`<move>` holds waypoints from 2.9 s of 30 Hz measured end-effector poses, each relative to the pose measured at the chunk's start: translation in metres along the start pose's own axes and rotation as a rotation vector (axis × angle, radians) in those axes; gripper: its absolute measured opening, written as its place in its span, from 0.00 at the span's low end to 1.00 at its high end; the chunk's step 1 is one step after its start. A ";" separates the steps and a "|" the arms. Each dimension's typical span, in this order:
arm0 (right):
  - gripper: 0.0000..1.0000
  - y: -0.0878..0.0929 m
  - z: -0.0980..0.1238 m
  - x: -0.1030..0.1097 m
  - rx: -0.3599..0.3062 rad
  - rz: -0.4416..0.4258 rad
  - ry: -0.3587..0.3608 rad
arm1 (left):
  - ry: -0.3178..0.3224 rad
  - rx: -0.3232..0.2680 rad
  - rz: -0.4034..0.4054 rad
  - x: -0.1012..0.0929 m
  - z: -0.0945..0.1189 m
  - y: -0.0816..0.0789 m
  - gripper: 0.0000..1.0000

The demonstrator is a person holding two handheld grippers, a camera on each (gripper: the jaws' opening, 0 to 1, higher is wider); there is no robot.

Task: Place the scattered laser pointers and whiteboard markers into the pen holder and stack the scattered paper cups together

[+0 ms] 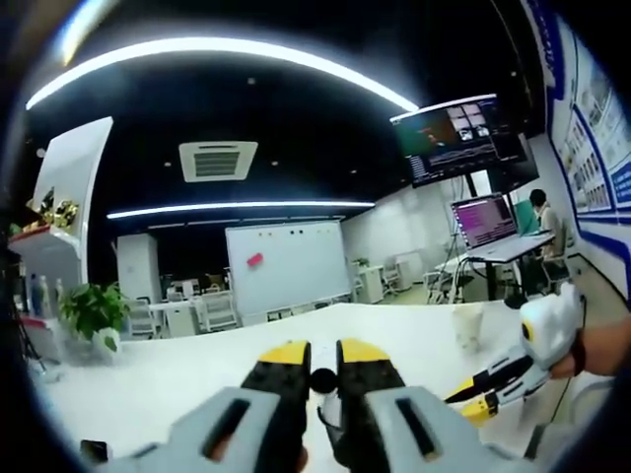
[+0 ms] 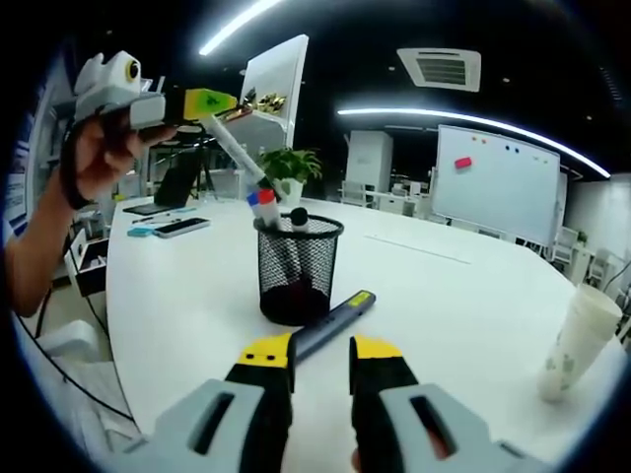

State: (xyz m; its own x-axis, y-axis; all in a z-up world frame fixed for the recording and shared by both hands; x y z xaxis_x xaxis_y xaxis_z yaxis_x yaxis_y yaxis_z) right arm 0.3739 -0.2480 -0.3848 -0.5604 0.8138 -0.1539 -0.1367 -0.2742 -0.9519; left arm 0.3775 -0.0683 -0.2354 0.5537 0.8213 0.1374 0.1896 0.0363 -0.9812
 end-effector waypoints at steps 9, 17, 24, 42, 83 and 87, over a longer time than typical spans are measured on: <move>0.22 0.002 0.000 0.001 -0.006 -0.008 0.004 | 0.021 0.013 -0.007 -0.004 -0.007 0.002 0.11; 0.22 0.002 0.000 0.002 -0.008 -0.014 0.002 | 0.038 0.027 -0.008 -0.006 -0.013 0.006 0.11; 0.22 0.001 0.000 0.002 -0.023 -0.028 0.007 | 0.059 0.048 -0.017 -0.011 -0.019 0.009 0.11; 0.22 0.004 0.002 0.004 -0.013 -0.028 0.001 | 0.072 0.086 -0.017 -0.013 -0.022 0.020 0.11; 0.22 0.004 -0.001 0.003 -0.010 -0.018 -0.005 | 0.094 0.160 0.004 -0.006 -0.033 0.044 0.12; 0.22 0.005 0.000 0.004 -0.007 -0.015 -0.006 | 0.098 0.172 0.011 -0.005 -0.035 0.047 0.12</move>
State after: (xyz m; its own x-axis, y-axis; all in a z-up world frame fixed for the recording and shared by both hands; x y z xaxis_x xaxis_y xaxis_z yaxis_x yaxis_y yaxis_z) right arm 0.3710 -0.2463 -0.3905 -0.5632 0.8146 -0.1385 -0.1391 -0.2587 -0.9559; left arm 0.4120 -0.0900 -0.2774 0.6331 0.7629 0.1309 0.0461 0.1316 -0.9902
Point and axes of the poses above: the point that each gripper's makers call its tool centre point, and the gripper's own axes: z roughly backward along the fingers, x roughly to its left, y roughly out of its underside, the point moved 5 cm from there along z, roughly backward along the fingers, and after that the axes turned 2 degrees about z, right-handed, at the moved point
